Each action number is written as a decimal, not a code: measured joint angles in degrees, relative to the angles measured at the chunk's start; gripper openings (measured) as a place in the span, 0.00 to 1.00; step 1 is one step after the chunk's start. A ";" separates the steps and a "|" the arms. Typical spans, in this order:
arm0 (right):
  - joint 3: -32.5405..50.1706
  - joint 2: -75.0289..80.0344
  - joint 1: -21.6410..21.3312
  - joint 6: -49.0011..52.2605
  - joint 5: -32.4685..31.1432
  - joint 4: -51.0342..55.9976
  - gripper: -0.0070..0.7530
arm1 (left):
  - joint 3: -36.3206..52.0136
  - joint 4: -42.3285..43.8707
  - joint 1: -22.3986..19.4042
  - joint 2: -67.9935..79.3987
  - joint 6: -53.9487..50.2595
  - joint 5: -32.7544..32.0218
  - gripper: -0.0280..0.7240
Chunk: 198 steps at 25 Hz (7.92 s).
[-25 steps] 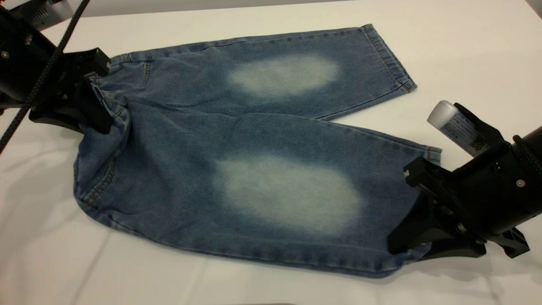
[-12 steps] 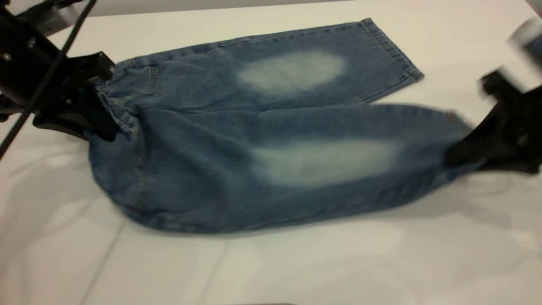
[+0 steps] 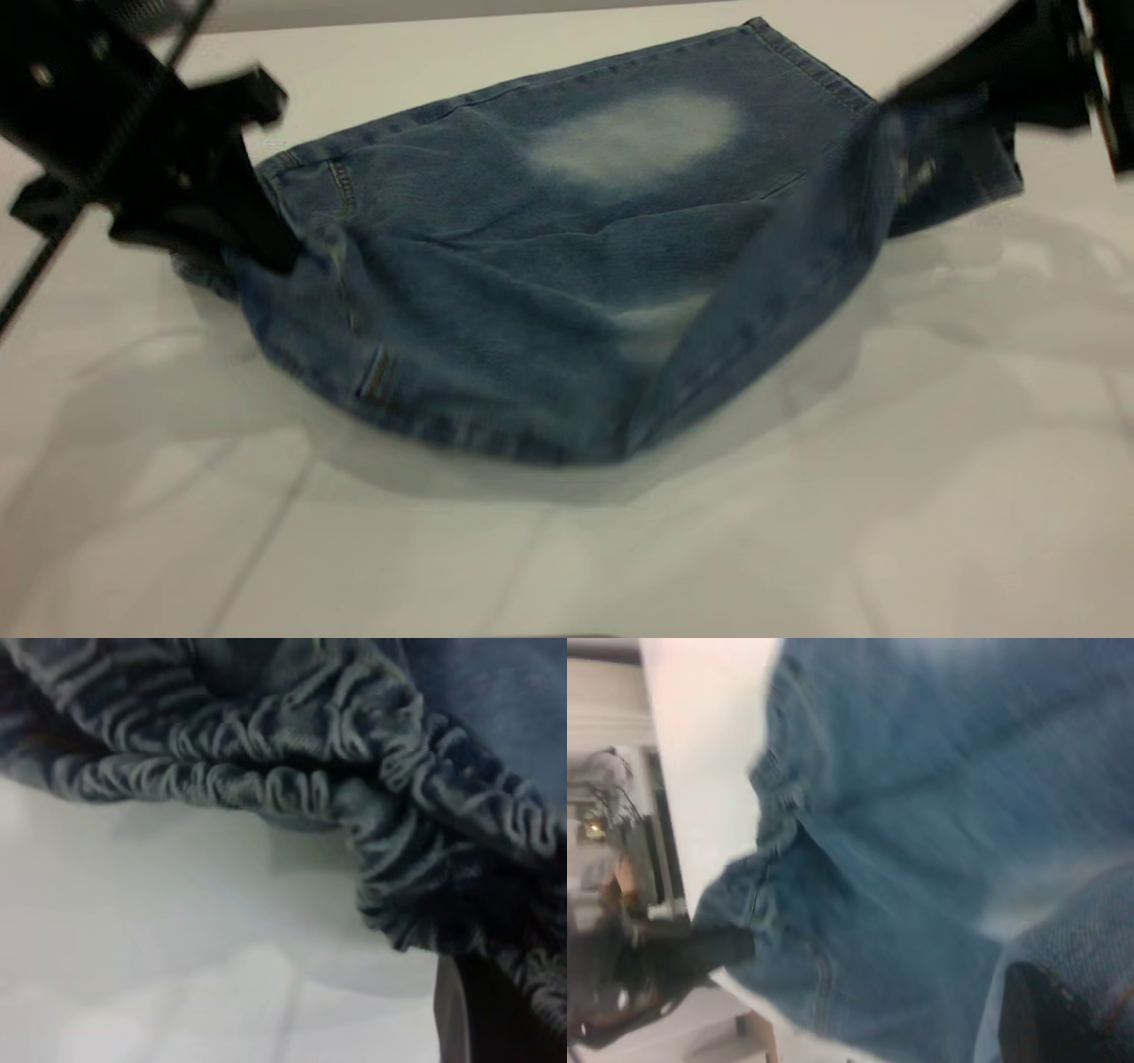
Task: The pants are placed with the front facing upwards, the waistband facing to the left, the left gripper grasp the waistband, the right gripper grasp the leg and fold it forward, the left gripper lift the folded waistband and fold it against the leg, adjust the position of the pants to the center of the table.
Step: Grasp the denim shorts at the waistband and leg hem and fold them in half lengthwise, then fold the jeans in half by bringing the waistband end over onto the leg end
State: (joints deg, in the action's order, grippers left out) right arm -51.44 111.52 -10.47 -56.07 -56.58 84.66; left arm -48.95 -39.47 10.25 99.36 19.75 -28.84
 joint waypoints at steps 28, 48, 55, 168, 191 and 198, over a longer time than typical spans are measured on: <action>-47.87 27.30 7.75 22.32 7.96 -6.19 0.04 | 0.49 -2.94 0.00 0.00 -35.11 25.40 0.14; -52.90 36.41 9.34 28.26 11.57 9.29 0.04 | 0.49 -8.89 0.00 13.35 -54.02 41.59 0.14; -56.58 38.54 9.34 30.47 11.50 10.17 0.04 | -0.18 -7.26 -0.07 13.94 -54.64 43.23 0.15; -56.97 35.57 9.41 15.59 -4.20 4.77 0.72 | -11.30 -40.03 -23.58 25.97 23.56 1.25 0.82; -56.97 35.57 10.15 15.57 -4.93 3.39 0.72 | -11.36 -51.57 -23.58 28.56 32.08 2.65 0.17; -56.97 35.57 17.54 17.37 -1.28 2.30 0.72 | -11.36 -43.13 -23.46 22.38 30.68 -0.44 0.17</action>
State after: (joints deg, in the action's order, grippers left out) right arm -108.40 147.09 7.07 -38.70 -57.85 86.96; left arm -60.31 -82.60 -13.21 121.74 50.43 -29.28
